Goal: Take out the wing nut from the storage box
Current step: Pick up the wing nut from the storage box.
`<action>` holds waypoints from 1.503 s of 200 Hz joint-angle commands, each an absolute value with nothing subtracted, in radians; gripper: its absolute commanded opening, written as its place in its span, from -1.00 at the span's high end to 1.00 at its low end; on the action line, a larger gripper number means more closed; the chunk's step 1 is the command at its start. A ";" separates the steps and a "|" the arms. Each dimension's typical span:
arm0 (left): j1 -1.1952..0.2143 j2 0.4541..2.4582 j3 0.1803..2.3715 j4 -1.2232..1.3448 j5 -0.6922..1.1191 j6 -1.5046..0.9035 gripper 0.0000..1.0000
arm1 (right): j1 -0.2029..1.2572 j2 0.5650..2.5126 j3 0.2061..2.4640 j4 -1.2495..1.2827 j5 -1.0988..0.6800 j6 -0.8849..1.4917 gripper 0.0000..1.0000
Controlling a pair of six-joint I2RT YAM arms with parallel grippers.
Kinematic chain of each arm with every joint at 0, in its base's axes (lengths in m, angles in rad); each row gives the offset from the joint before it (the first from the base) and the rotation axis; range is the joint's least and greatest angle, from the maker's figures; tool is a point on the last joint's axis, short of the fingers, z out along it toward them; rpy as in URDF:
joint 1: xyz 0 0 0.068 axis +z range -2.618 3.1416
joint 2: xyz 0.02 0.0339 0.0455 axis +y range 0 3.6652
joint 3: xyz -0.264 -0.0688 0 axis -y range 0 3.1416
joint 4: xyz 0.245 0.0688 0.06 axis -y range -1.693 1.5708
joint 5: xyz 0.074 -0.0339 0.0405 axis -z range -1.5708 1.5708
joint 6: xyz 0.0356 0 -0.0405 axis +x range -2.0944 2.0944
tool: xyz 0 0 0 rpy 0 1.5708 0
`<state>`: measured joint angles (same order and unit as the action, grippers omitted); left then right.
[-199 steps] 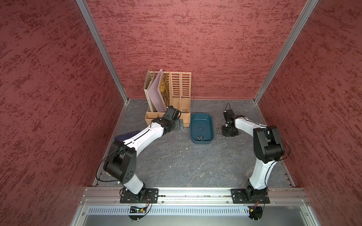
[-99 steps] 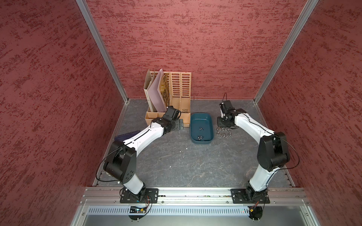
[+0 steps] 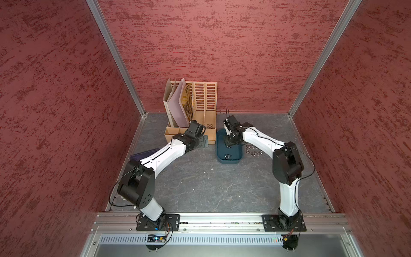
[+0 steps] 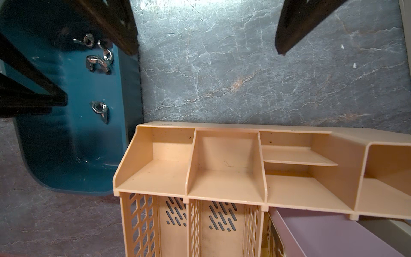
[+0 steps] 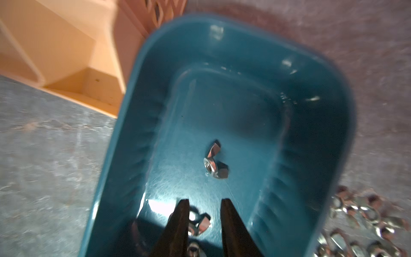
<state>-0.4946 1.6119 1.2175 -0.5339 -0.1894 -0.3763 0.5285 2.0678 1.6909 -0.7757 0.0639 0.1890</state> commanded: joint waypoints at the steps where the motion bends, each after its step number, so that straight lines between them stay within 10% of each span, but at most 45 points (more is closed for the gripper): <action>1: -0.493 1.599 1.218 -0.537 -0.200 -0.365 -0.99 | 0.531 2.107 1.741 -0.804 0.073 0.173 0.41; 160: -0.486 1.591 1.192 -0.531 -0.202 -0.373 -0.99 | 0.502 2.249 1.783 -0.779 0.048 0.183 0.41; 300: -0.486 1.587 1.189 -0.526 -0.197 -0.375 -0.99 | 0.491 2.168 1.722 -0.746 -0.006 0.181 0.89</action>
